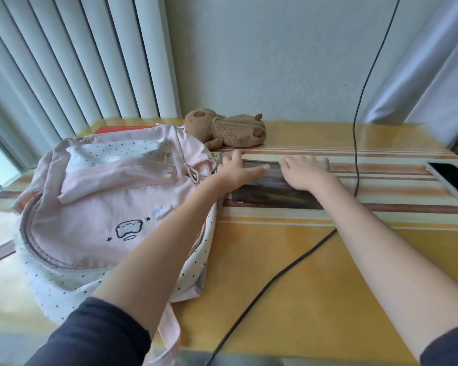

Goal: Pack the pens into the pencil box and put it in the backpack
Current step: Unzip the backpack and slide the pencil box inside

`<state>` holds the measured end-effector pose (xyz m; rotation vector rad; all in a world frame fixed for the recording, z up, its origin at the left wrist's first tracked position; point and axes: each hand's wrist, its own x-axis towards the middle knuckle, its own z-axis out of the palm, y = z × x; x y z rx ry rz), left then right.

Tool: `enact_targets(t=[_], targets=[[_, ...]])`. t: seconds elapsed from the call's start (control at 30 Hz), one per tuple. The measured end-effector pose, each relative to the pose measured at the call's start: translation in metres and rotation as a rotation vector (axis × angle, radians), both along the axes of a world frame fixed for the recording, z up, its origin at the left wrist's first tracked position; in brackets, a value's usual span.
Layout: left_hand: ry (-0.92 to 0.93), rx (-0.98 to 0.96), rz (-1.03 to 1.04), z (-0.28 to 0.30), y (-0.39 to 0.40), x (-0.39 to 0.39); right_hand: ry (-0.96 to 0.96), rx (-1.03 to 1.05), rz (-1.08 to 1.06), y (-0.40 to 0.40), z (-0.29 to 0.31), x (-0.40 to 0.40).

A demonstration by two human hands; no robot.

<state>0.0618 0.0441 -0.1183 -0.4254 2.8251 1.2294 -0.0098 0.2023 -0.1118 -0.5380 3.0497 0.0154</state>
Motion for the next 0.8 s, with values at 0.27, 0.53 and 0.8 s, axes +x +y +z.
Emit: enact_targets(t=[0.27,0.53,0.8], targets=[[0.179,0.413,0.322,-0.016,0.014,0.049,-0.181,-0.197,-0.030,0.003,-0.001,0.053],[0.166,0.360,0.251,-0.013,0.016,0.072,-0.104,-0.254,-0.101,0.004,-0.009,0.079],[0.355,-0.337,0.302,-0.007,0.000,0.098,0.225,-0.438,0.325,-0.066,-0.003,0.116]])
